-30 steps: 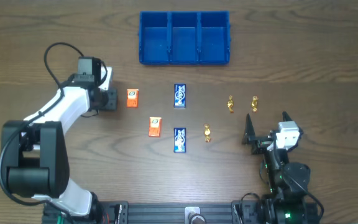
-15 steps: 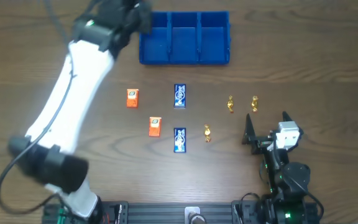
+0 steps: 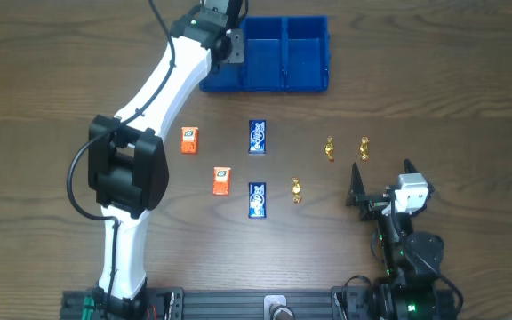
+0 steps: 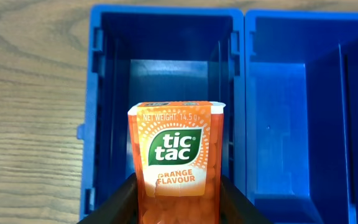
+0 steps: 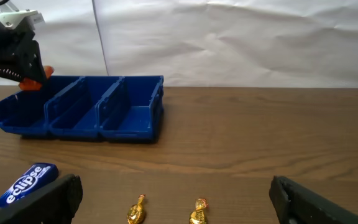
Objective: Sort Candies Into Trays
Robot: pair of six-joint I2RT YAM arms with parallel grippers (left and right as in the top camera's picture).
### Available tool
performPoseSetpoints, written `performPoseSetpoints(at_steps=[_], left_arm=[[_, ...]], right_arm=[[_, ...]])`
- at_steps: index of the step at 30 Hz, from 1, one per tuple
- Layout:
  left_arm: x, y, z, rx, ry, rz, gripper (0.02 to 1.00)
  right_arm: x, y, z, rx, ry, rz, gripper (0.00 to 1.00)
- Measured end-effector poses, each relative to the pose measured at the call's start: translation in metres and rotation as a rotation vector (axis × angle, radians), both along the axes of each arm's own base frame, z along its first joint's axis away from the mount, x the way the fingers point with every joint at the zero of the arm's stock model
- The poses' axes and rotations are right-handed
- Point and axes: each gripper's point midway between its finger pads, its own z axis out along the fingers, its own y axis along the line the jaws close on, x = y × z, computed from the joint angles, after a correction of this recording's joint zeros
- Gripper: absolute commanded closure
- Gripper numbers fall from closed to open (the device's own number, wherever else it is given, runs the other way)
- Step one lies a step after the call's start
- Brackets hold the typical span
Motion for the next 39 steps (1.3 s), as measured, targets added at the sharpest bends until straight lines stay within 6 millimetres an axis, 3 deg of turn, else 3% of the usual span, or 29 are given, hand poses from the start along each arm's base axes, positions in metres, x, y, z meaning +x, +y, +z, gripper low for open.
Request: performPoseSetpoints(at_steps=[4, 6, 7, 13, 15, 16, 18, 20, 21, 23, 24, 26, 29, 36, 39], left_arm=[[0.005, 0.012, 0.000, -0.018, 0.002, 0.021, 0.555], [0.007, 0.016, 0.000, -0.017, 0.001, 0.019, 0.299], [0.007, 0.017, 0.000, -0.013, -0.001, 0.015, 0.246], [-0.010, 0.016, 0.007, 0.016, 0.041, -0.010, 0.218], [-0.029, 0.022, 0.038, 0.005, 0.010, -0.012, 0.213], [-0.046, 0.028, 0.069, -0.014, -0.041, -0.011, 0.213], [-0.071, 0.039, 0.106, -0.044, -0.119, -0.003, 0.220], [-0.115, 0.056, 0.125, -0.073, -0.177, 0.015, 0.222], [-0.126, 0.060, 0.121, -0.079, -0.181, 0.021, 0.222], [-0.139, 0.065, 0.095, -0.075, -0.152, 0.030, 0.229], [-0.156, 0.072, 0.043, -0.036, -0.045, 0.036, 0.229], [-0.176, 0.080, -0.025, 0.010, 0.082, 0.046, 0.235], [-0.196, 0.089, -0.072, 0.051, 0.188, 0.056, 0.240], [-0.192, 0.088, -0.105, 0.063, 0.230, 0.067, 0.261], [-0.187, 0.085, -0.106, 0.048, 0.213, 0.064, 0.268]], right_arm=[[0.000, 0.000, 0.000, 0.000, 0.000, 0.000, 0.003], [0.000, 0.000, 0.000, 0.000, 0.000, 0.000, 0.003], [0.000, 0.000, 0.000, 0.000, 0.000, 0.000, 0.003], [0.000, 0.000, 0.000, 0.000, 0.000, 0.000, 0.003], [0.000, 0.000, 0.000, 0.000, 0.000, 0.000, 0.003], [0.000, 0.000, 0.000, 0.000, 0.000, 0.000, 0.003], [0.000, 0.000, 0.000, 0.000, -0.002, 0.000, 0.003], [0.000, 0.000, 0.000, 0.000, -0.002, 0.000, 0.003], [0.000, 0.000, 0.000, 0.000, -0.001, 0.000, 0.003], [0.000, 0.000, 0.000, 0.000, -0.001, 0.000, 0.003], [0.000, 0.000, 0.000, 0.000, -0.001, 0.000, 0.001], [0.000, 0.000, 0.000, 0.000, -0.001, 0.000, 0.003], [0.000, 0.000, 0.000, 0.000, -0.001, 0.000, 0.003], [0.000, 0.000, 0.000, 0.000, -0.001, 0.000, 0.003], [0.000, 0.000, 0.000, 0.000, -0.001, 0.000, 0.003]])
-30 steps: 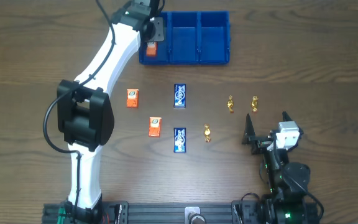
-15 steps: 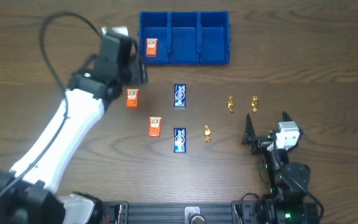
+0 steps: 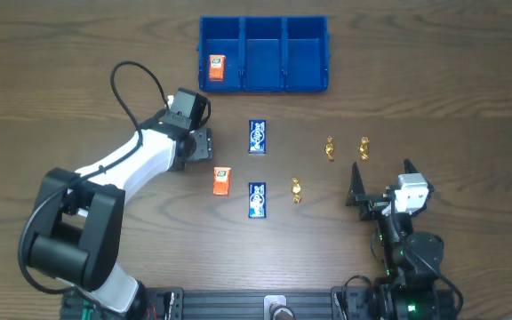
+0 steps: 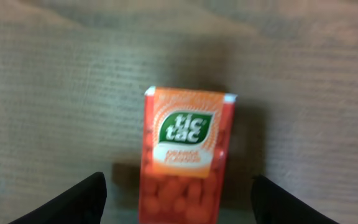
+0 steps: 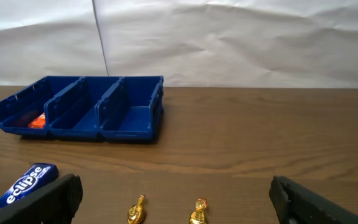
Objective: Sort Candies Into Trays
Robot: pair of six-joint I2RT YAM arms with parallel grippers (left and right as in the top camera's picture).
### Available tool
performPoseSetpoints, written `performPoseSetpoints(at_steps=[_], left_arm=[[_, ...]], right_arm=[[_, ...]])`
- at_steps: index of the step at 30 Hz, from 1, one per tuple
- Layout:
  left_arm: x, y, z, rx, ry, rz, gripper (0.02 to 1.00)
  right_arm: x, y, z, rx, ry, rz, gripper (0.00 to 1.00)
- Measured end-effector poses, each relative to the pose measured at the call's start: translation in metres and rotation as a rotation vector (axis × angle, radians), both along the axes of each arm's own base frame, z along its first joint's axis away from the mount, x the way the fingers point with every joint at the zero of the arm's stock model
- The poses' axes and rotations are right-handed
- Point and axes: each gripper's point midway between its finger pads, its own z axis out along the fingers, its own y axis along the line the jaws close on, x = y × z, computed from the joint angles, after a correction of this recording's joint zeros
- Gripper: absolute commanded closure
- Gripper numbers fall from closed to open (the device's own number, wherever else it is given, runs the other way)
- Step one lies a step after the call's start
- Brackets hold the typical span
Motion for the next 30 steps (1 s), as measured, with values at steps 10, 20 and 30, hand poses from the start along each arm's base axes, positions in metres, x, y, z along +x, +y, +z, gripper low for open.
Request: performPoseSetpoints(at_steps=[10, 20, 30], left_arm=[[0.003, -0.003, -0.006, -0.014, -0.001, -0.007, 0.509], [0.003, -0.001, -0.006, -0.023, 0.007, -0.007, 0.713], [0.101, -0.071, 0.240, -0.103, -0.442, -0.030, 0.691]], right_arm=[[0.000, 0.000, 0.000, 0.000, 0.000, 0.000, 0.003], [0.000, 0.000, 0.000, 0.000, 0.000, 0.000, 0.003], [0.000, 0.000, 0.000, 0.000, 0.000, 0.000, 0.003]])
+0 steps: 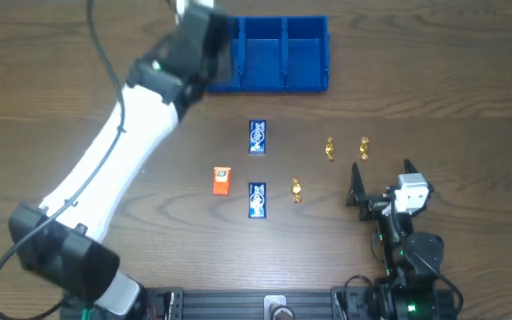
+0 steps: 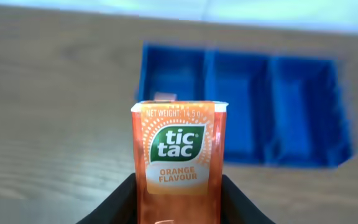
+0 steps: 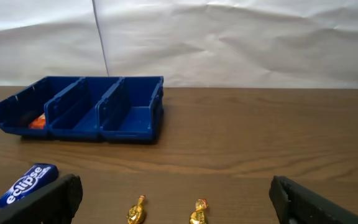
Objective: Sort Candies Into Trays
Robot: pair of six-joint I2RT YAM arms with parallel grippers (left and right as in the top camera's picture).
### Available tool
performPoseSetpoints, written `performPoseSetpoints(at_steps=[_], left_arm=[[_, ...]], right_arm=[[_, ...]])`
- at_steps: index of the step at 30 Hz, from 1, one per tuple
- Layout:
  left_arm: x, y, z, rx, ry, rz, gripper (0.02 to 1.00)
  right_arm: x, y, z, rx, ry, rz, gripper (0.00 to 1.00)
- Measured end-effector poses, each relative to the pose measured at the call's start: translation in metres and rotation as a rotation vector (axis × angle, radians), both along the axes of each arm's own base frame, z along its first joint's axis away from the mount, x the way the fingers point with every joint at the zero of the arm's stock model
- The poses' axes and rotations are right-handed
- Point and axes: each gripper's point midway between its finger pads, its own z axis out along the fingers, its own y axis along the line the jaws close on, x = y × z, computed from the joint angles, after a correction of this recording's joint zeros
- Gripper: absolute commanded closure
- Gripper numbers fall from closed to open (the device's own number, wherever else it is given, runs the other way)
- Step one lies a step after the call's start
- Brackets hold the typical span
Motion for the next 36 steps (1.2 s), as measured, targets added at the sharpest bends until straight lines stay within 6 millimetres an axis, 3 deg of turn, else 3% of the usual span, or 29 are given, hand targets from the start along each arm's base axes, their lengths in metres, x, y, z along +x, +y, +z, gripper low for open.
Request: performPoseSetpoints(at_steps=[2, 3, 5, 9, 11, 15, 20, 23, 26, 27, 28, 29, 30, 31, 33, 34, 36], left_arm=[[0.021, -0.001, 0.023, -0.008, -0.035, 0.014, 0.687], [0.035, -0.002, 0.023, -0.006, -0.031, 0.020, 0.689], [0.053, -0.003, -0.006, 0.015, 0.035, 0.025, 0.693], [0.071, -0.006, -0.098, 0.052, 0.215, 0.018, 0.678], [0.072, -0.006, -0.116, 0.055, 0.251, 0.016, 0.625], [0.076, -0.007, -0.114, 0.041, 0.244, 0.012, 0.270], [0.076, 0.000, -0.113, 0.041, 0.250, 0.017, 0.240], [0.066, 0.003, -0.089, 0.020, 0.213, 0.022, 0.229], [0.017, 0.001, -0.034, -0.045, 0.094, -0.001, 0.229], [-0.009, -0.002, -0.022, -0.063, 0.073, -0.020, 0.233], [-0.048, -0.009, -0.014, -0.089, 0.054, -0.058, 0.240], [-0.064, -0.014, -0.015, -0.102, 0.052, -0.075, 0.242], [-0.080, -0.017, -0.027, -0.111, 0.066, -0.083, 0.248], [-0.108, -0.015, -0.064, -0.090, 0.144, -0.086, 0.248], [-0.136, -0.013, -0.114, -0.046, 0.256, -0.083, 0.251], [-0.162, -0.009, -0.157, -0.005, 0.353, -0.074, 0.257], [-0.190, -0.005, -0.194, 0.038, 0.441, -0.064, 0.272]], right_arm=[[0.000, 0.000, 0.000, 0.000, -0.001, 0.000, 0.003], [0.000, 0.000, 0.000, 0.000, 0.000, 0.000, 0.003], [0.000, 0.000, 0.000, 0.000, 0.000, 0.000, 0.003], [0.000, 0.000, 0.000, 0.000, 0.000, 0.000, 0.003], [0.000, 0.000, 0.000, 0.000, 0.000, 0.000, 0.003], [0.000, 0.000, 0.000, 0.000, 0.000, 0.000, 0.003], [0.000, 0.000, 0.000, 0.000, -0.001, 0.000, 0.003], [0.000, 0.000, 0.000, 0.000, -0.001, 0.000, 0.003], [0.000, 0.000, 0.000, 0.000, -0.001, 0.000, 0.003], [0.000, 0.000, 0.000, 0.000, -0.002, 0.000, 0.001], [0.000, 0.000, 0.000, 0.000, -0.001, 0.000, 0.003], [0.000, 0.000, 0.001, 0.000, -0.002, 0.000, 0.003], [0.000, 0.000, 0.000, 0.000, -0.001, 0.000, 0.003], [0.000, 0.000, 0.000, 0.000, -0.002, 0.000, 0.003], [0.000, 0.000, 0.000, 0.000, -0.001, 0.000, 0.003], [0.000, 0.000, 0.000, 0.000, -0.001, 0.000, 0.001], [0.000, 0.000, 0.000, 0.000, -0.001, 0.000, 0.003]])
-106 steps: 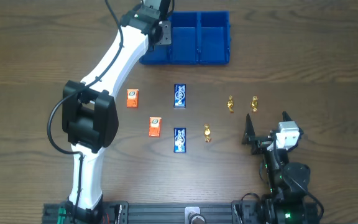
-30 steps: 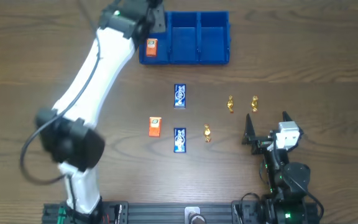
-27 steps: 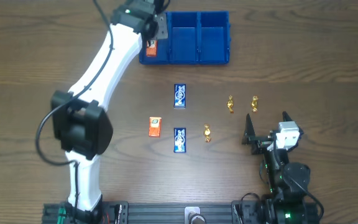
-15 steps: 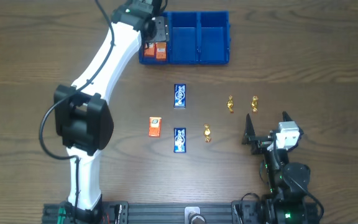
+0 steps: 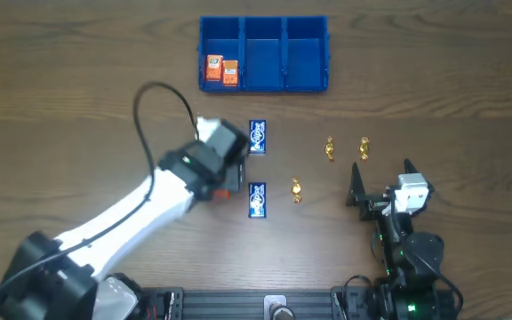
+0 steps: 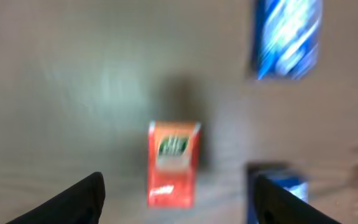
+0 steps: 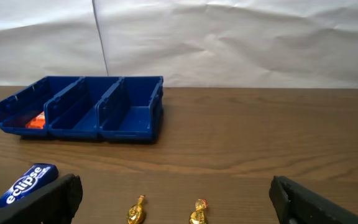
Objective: Sort Candies Into Trays
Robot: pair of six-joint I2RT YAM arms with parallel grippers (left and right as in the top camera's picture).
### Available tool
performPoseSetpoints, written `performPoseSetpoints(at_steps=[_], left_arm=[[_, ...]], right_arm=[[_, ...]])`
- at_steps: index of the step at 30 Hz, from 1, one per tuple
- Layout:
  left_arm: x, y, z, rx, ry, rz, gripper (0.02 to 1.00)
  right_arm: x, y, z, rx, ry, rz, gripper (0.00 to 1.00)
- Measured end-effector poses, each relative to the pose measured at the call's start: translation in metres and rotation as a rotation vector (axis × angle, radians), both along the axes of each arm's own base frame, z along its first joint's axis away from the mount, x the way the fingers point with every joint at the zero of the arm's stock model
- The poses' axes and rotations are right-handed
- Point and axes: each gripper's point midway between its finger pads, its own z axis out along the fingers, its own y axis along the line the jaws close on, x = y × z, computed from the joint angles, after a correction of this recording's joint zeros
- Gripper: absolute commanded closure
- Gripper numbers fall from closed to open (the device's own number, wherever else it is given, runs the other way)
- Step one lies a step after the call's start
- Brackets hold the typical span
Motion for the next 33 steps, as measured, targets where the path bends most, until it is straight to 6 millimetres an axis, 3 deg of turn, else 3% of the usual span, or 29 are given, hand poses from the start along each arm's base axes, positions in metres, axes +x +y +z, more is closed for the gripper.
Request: performPoseSetpoints(at_steps=[3, 12, 19, 24, 33], left_arm=[[-0.016, 0.006, -0.025, 0.032, 0.062, 0.033, 0.288], [-0.012, 0.002, -0.051, 0.043, 0.091, 0.075, 0.314], [-0.009, 0.001, -0.053, 0.042, 0.081, 0.073, 0.562], [-0.008, 0.001, -0.053, 0.044, 0.078, 0.072, 0.663], [0.001, 0.003, -0.044, 0.062, 0.040, 0.081, 0.691]], right_arm=[[0.000, 0.000, 0.000, 0.000, 0.000, 0.000, 0.003], [0.000, 0.000, 0.000, 0.000, 0.000, -0.001, 0.003], [0.000, 0.000, 0.000, 0.000, 0.000, 0.000, 0.003], [0.000, 0.000, 0.000, 0.000, 0.000, 0.000, 0.003], [0.000, 0.000, 0.000, 0.000, 0.000, 0.000, 0.003]])
